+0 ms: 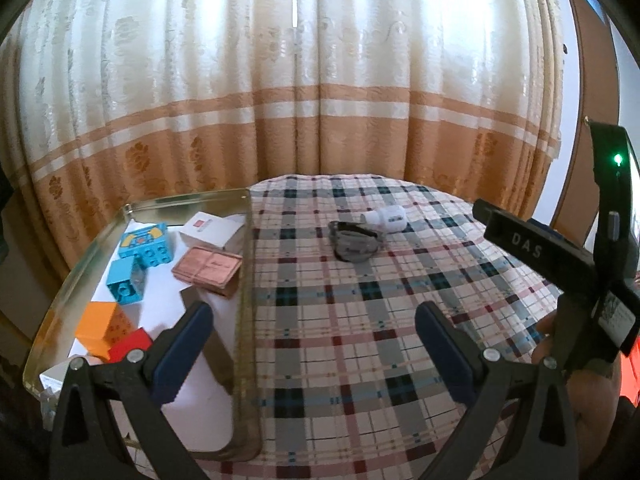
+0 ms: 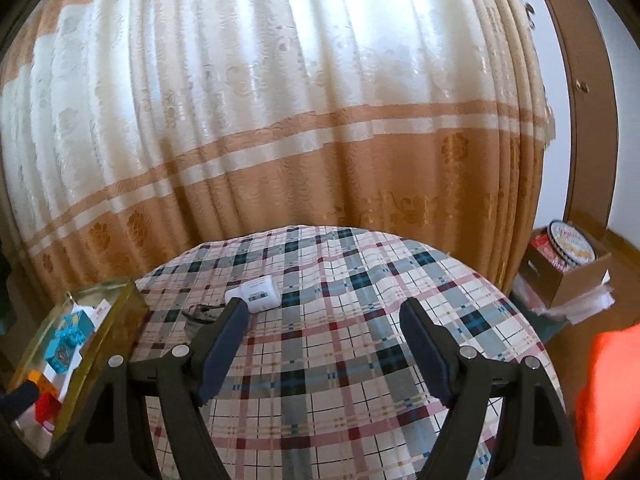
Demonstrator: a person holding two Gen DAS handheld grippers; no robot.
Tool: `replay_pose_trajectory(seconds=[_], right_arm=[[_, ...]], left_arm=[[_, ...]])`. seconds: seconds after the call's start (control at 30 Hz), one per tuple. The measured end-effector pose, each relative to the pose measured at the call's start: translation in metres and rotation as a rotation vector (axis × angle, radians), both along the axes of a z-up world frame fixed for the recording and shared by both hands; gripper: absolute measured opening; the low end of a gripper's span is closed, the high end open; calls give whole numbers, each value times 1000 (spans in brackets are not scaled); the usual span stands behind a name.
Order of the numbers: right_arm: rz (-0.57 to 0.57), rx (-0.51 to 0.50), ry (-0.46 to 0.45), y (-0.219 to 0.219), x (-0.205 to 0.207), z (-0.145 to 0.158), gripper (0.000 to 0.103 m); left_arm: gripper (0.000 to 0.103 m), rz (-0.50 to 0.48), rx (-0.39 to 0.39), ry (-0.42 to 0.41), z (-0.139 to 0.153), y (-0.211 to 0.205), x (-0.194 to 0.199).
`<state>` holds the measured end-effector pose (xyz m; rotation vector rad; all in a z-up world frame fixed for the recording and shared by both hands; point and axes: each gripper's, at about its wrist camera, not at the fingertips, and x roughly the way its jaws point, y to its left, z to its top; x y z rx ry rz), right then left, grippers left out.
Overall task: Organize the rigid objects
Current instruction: 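Move both tools back toward the gray pouch and white bottle on the table, then grasp the gray fabric pouch with the left tool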
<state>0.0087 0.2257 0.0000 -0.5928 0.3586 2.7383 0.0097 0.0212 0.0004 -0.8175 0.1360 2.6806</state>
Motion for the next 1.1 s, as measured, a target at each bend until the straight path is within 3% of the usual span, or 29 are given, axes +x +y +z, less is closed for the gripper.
replay_pose_trajectory(seconds=[0.3,0.57,1.1], right_arm=[[-65,41,-2,22,1,2,80],[-94,-57,-8,46,1,-2,80],[-149,-74,8,58,-4,-5,80]], left_arm=[[102,-44,-11,-13,0,21,-8],[102,-67,-5,-43,-1,37,-20],[102,-41,-39,-67,-7,65,-54]])
